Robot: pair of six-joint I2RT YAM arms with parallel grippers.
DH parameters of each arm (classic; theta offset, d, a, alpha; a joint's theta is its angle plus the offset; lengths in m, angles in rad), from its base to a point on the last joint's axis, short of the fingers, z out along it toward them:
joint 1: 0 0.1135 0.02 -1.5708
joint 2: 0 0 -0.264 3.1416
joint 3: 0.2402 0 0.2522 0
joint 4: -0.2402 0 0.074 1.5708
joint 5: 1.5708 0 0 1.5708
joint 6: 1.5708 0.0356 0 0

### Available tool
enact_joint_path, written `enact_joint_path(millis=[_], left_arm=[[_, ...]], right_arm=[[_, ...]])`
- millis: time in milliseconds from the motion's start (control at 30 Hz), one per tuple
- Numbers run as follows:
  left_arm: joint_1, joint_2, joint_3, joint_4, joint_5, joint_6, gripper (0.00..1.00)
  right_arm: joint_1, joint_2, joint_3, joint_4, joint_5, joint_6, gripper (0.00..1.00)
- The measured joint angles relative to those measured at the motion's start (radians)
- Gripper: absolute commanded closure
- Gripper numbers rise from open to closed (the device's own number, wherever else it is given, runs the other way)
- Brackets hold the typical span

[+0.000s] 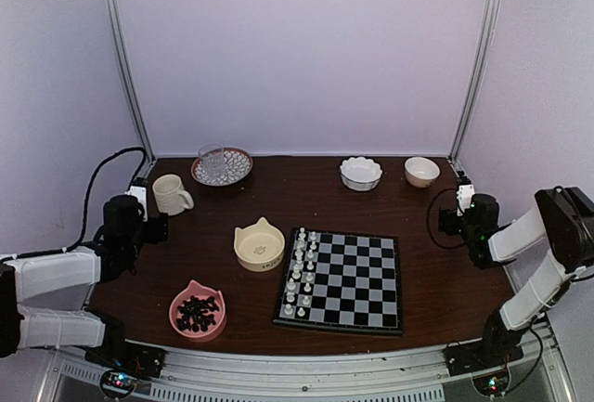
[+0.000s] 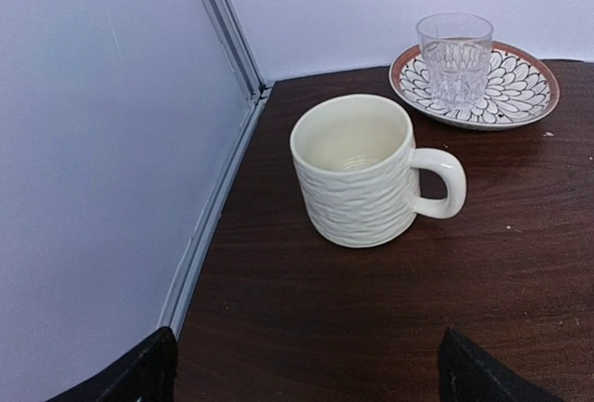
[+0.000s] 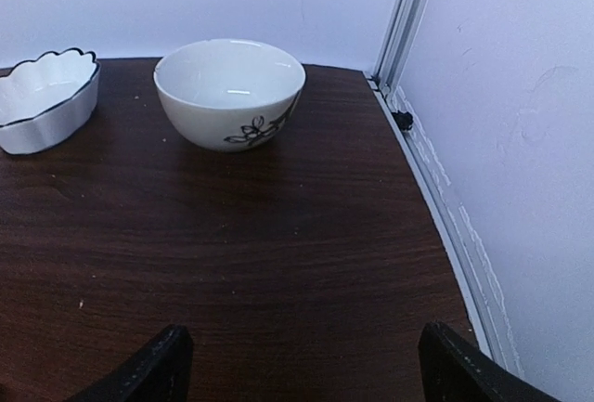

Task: Set up the chess pieces on the board
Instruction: Reset both arms

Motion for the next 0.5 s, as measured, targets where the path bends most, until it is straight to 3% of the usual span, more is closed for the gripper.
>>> enact_joint_path(millis=[33, 67, 500], left_arm=[[0.003, 0.010, -0.008, 0.024, 0.011, 0.006, 0.02], [0.008, 0.021, -0.014, 0.044, 0.020, 0.012, 0.02], [0.118, 0.345, -0.055, 0.389, 0.229, 0.138, 0.04]], right_arm=[[-0.007, 0.014, 0.000, -0.003, -0.009, 0.008, 0.03], [-0.011, 0.021, 0.000, -0.002, -0.017, 0.008, 0.01], [-0.014, 0.015, 0.019, 0.047, -0.034, 0.023, 0.00]])
